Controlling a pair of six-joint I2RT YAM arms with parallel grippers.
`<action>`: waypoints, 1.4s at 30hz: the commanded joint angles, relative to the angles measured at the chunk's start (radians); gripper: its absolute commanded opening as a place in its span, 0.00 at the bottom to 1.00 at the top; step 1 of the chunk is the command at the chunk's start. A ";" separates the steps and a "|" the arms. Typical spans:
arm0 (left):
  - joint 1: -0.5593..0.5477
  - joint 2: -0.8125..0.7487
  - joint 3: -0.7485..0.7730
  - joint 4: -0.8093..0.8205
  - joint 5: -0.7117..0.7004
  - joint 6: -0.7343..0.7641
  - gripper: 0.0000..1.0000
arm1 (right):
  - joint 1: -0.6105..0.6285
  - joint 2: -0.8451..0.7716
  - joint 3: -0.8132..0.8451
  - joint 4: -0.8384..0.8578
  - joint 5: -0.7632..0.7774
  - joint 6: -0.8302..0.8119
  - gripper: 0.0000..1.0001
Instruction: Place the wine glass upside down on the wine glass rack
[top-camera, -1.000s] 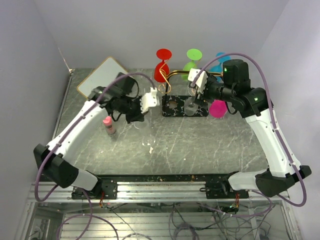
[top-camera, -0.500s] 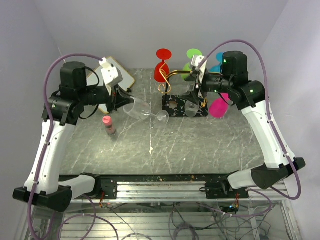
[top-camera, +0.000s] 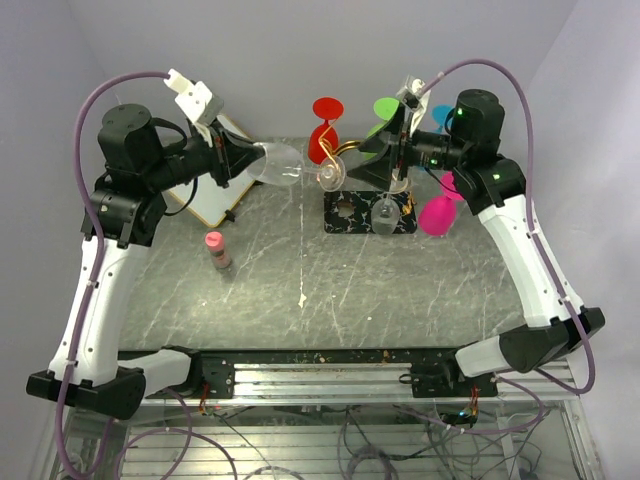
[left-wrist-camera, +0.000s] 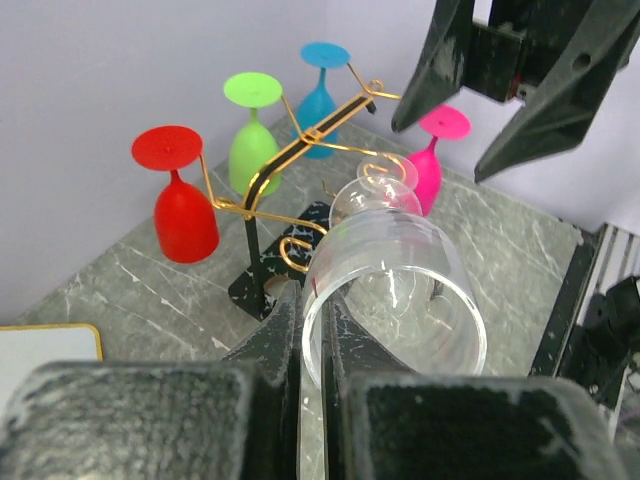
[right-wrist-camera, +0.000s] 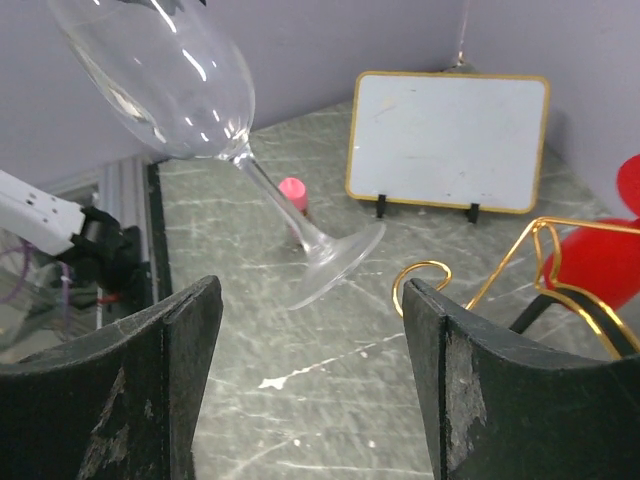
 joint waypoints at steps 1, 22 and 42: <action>0.005 0.008 0.042 0.138 -0.088 -0.116 0.07 | -0.005 0.021 -0.041 0.138 -0.010 0.216 0.72; 0.003 0.036 0.030 0.176 -0.107 -0.129 0.07 | 0.016 0.084 -0.162 0.300 0.052 0.435 0.44; 0.003 0.034 -0.013 0.201 -0.073 -0.132 0.07 | 0.036 0.121 -0.156 0.383 0.033 0.522 0.27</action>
